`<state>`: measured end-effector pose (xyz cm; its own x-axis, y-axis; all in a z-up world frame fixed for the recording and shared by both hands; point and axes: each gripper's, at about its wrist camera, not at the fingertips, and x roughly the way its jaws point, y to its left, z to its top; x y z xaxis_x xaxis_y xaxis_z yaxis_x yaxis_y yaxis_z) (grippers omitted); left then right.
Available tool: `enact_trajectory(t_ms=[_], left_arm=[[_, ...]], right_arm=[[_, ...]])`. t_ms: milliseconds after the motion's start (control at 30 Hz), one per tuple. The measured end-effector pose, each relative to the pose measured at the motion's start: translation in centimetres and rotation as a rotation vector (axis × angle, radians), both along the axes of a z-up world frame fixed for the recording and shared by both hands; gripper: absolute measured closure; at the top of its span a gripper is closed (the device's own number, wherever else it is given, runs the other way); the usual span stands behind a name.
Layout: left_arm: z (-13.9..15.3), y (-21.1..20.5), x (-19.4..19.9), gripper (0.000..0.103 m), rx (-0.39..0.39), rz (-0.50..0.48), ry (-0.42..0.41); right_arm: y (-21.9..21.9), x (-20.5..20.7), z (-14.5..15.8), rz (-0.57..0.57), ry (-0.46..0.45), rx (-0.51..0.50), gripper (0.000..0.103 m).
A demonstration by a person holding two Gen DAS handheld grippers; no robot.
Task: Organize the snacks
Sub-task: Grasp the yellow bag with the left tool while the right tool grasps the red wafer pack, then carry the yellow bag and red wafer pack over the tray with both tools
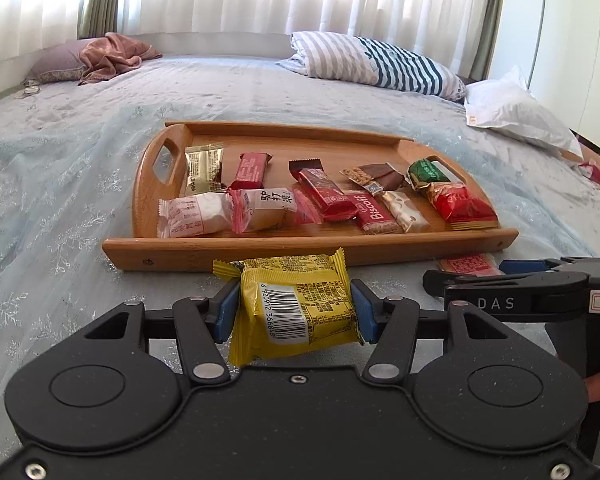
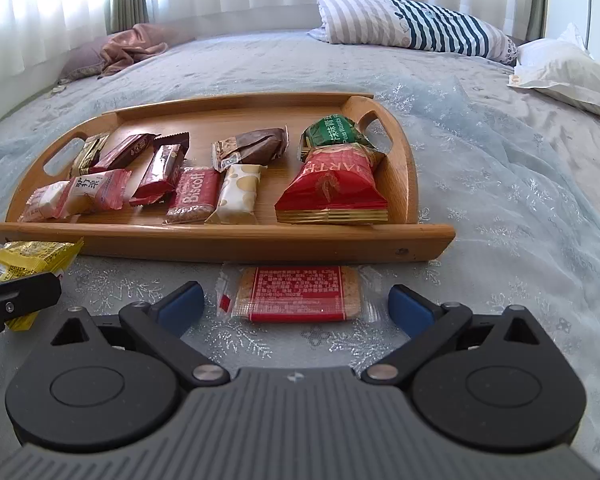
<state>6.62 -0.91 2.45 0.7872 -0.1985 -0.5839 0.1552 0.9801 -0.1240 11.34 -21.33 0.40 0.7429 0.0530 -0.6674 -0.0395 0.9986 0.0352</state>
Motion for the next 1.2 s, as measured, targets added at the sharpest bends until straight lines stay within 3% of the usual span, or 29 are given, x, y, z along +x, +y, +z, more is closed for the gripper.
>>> enact_trajectory(t_ms=[133,333,667,1200], left_arm=[[-0.2,0.2,0.1,0.048,0.014,0.008,0.004],[-0.2,0.3,-0.2,0.047,-0.001,0.005,0.006],[0.7,0.2,-0.9,0.047,0.001,0.003,-0.008],[2.9,0.7,-0.6,0.047,-0.026,0.014,-0.066]], right_arm=[[0.2,-0.4,0.1,0.004,-0.03,-0.019,0.021],[0.2,-1.2,0.4,0.003,-0.058,-0.021,0.036],[0.0,-2.1,1.4,0.051,-0.062,0.014,0.037],[-0.2,-2.0,5.5,0.068,-0.159,0.056,0.036]])
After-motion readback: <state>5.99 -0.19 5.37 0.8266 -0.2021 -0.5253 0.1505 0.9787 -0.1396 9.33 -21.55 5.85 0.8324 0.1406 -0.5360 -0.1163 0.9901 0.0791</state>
